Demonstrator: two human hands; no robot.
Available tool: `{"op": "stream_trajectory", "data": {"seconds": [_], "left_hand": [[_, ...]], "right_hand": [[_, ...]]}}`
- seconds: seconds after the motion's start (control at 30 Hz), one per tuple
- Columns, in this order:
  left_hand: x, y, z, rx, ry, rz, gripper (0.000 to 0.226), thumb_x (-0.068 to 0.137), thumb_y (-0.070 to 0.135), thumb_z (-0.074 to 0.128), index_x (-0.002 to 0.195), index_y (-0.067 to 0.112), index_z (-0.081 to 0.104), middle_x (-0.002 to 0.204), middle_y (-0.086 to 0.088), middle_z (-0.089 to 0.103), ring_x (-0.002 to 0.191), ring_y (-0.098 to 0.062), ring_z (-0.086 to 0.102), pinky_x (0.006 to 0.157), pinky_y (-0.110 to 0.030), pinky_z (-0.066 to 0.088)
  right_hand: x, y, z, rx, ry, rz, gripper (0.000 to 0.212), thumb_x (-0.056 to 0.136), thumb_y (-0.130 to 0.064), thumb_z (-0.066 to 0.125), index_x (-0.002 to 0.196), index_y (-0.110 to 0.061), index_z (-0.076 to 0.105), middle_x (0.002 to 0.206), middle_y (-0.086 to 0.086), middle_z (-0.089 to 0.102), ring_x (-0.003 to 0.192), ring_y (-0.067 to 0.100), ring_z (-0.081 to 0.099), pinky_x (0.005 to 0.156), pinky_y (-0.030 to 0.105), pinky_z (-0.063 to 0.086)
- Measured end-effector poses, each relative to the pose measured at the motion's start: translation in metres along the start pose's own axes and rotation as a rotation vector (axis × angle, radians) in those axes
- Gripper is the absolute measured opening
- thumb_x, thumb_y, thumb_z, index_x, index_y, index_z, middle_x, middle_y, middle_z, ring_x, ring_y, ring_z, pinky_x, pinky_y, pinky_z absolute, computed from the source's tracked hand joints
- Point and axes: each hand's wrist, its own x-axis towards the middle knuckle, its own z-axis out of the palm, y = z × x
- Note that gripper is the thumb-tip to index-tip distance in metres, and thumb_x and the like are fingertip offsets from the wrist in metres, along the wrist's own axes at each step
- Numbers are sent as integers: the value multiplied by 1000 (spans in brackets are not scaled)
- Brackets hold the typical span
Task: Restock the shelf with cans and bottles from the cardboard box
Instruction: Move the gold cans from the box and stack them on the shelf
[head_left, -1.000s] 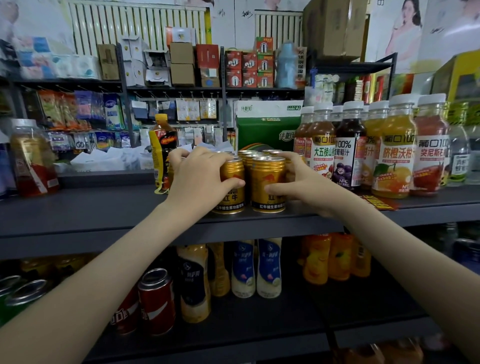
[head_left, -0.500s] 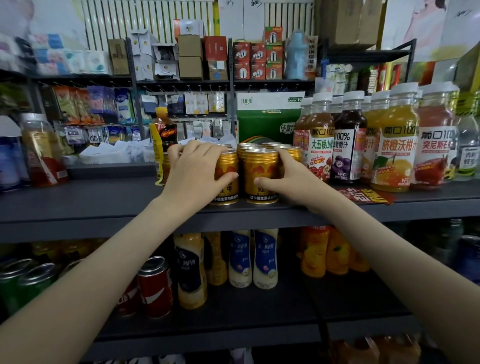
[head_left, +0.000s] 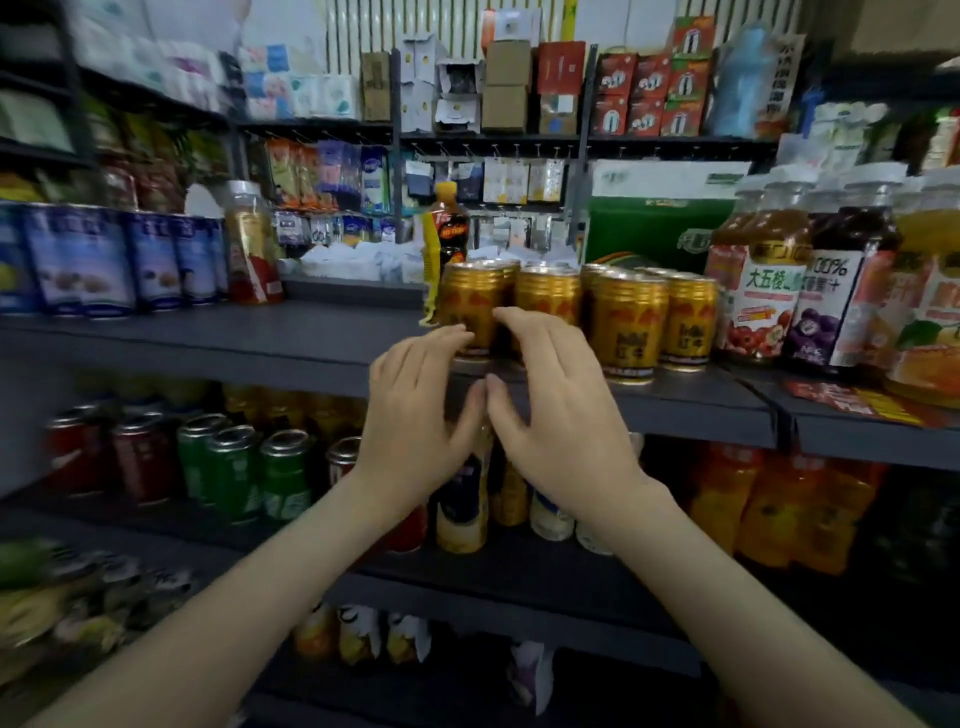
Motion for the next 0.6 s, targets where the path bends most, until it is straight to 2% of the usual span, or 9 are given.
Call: {"op": "stream_trajectory", "data": {"seconds": [0.17, 0.3, 0.4, 0.5, 0.53, 0.6], "left_hand": [[-69, -46, -69, 17, -137, -68, 34, 90, 25, 50, 116, 4, 59, 109, -8, 64, 101, -19, 56, 87, -26, 42], [-147, -105, -143, 137, -332, -248, 38, 89, 29, 49, 117, 6, 59, 109, -7, 64, 102, -16, 55, 85, -18, 39], [-222, -154, -215, 288, -424, -460, 33, 91, 29, 51, 119, 11, 59, 108, -4, 63, 99, -19, 59, 76, -19, 41], [-298, -192, -295, 403, -512, -680, 35, 93, 25, 55, 126, 12, 54, 117, -5, 60, 109, -23, 56, 83, -30, 47], [-319, -201, -321, 439, -539, -723, 34, 92, 23, 56, 124, 10, 56, 116, -7, 61, 108, -25, 57, 82, -33, 48], [-357, -220, -371, 519, -593, -779, 27, 88, 19, 61, 112, 8, 60, 100, -9, 64, 95, -29, 62, 72, -33, 50]], "right_hand": [[-16, -69, 60, 126, -133, -128, 34, 88, -8, 58, 121, -5, 56, 113, 7, 60, 106, 21, 55, 90, 31, 46], [-36, -141, 136, 246, -332, -179, 34, 88, -10, 57, 122, -6, 56, 112, 7, 61, 106, 22, 57, 89, 34, 49], [-53, -210, 199, 368, -549, -215, 38, 91, -8, 53, 128, -7, 53, 118, 8, 59, 111, 24, 54, 92, 28, 42], [-73, -287, 259, 469, -748, -242, 42, 96, -12, 48, 138, -15, 44, 131, 1, 51, 119, 19, 49, 87, 16, 33], [-80, -313, 278, 502, -811, -239, 44, 97, -13, 47, 141, -18, 41, 136, -1, 47, 120, 17, 47, 84, 13, 30], [-94, -361, 316, 546, -922, -228, 46, 99, -16, 46, 144, -22, 37, 140, -5, 42, 121, 14, 46, 79, 14, 30]]}}
